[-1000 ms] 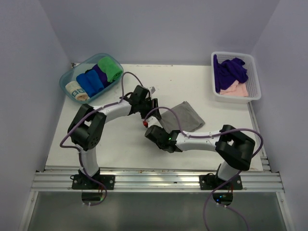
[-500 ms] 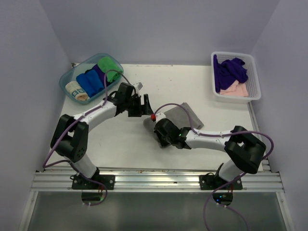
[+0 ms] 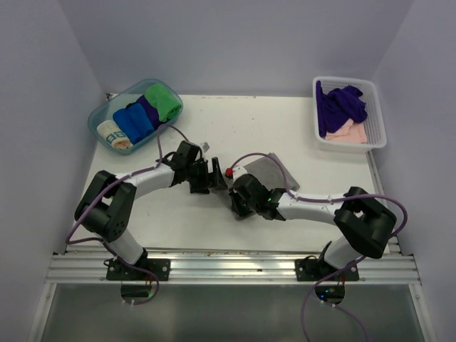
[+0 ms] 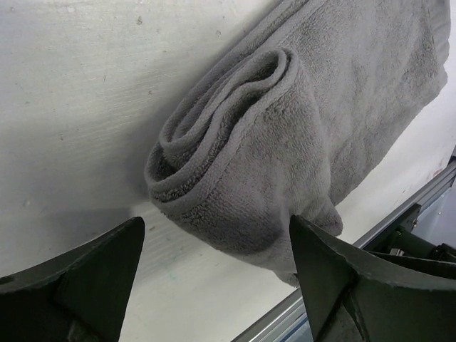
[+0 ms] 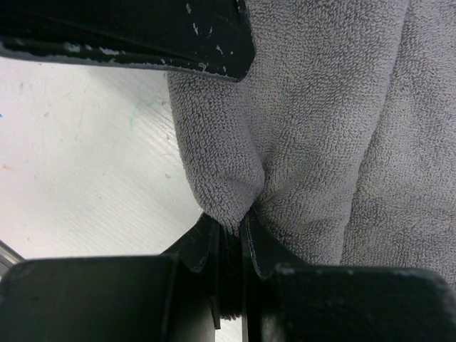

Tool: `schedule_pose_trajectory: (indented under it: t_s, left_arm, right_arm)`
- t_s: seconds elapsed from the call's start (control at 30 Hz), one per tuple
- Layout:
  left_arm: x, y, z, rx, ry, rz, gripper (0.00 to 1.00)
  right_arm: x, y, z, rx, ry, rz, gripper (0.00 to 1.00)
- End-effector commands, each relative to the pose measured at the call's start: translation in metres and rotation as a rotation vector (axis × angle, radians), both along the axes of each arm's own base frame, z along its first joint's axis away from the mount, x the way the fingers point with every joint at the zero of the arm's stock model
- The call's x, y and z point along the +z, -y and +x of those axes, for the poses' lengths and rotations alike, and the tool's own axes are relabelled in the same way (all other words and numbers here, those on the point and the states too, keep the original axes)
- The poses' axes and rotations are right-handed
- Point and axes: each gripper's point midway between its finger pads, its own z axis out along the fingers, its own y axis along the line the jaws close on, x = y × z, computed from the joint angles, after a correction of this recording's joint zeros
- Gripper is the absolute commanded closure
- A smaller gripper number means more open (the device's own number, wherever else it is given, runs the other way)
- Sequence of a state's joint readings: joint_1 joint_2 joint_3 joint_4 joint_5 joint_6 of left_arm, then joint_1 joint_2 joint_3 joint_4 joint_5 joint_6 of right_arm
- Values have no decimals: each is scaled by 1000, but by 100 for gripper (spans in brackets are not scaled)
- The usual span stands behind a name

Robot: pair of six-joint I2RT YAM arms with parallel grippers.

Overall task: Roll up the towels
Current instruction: Roll the towel

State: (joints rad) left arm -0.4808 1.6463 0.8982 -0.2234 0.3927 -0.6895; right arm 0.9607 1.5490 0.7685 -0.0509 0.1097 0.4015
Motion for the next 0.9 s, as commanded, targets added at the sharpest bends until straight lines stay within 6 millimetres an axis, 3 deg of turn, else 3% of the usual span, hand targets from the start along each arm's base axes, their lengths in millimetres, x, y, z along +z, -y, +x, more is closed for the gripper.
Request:
schedule_pose_trajectory:
  t_s: [0.0, 0.2, 0.3, 0.37, 0.4, 0.43, 0.5, 0.53, 0.57, 0.63, 0.8, 0.87]
  left_arm:
    - [6, 13, 11, 44, 33, -61, 14]
    - [-1, 17, 21, 107, 30, -72, 25]
    - [-3, 18, 23, 123, 20, -66, 39]
    - [-4, 17, 21, 135, 9, -61, 55]
    - [-3, 15, 22, 148, 12, -55, 61]
    - [-3, 13, 20, 153, 5, -45, 71]
    - [-2, 10, 20, 166, 3, -29, 84]
    - [-4, 9, 18, 167, -12, -17, 89]
    - [-4, 8, 17, 167, -19, -13, 91]
    - [-10, 7, 11, 162, -52, 6, 100]
    - [-15, 7, 3, 171, -89, 7, 100]
    - [-14, 9, 2, 169, -89, 6, 100]
  right_arm:
    - [-4, 1, -15, 19, -56, 21, 100]
    - [-4, 8, -17, 15, -51, 12, 100]
    - [-4, 12, -18, 18, -44, -2, 100]
    - [-2, 13, -16, 18, -35, -9, 98]
    - [0, 14, -15, 13, -28, -14, 94]
    - [3, 14, -14, 15, -19, -16, 79]
    - [11, 15, -10, 9, 6, -17, 62]
    - [14, 16, -8, 6, 14, -20, 46]
    - [17, 16, -6, 5, 21, -27, 40]
    - [30, 13, 0, 10, 45, -44, 34]
    - [50, 4, 10, 21, 120, -72, 34]
    - [45, 3, 12, 34, 137, -110, 36]
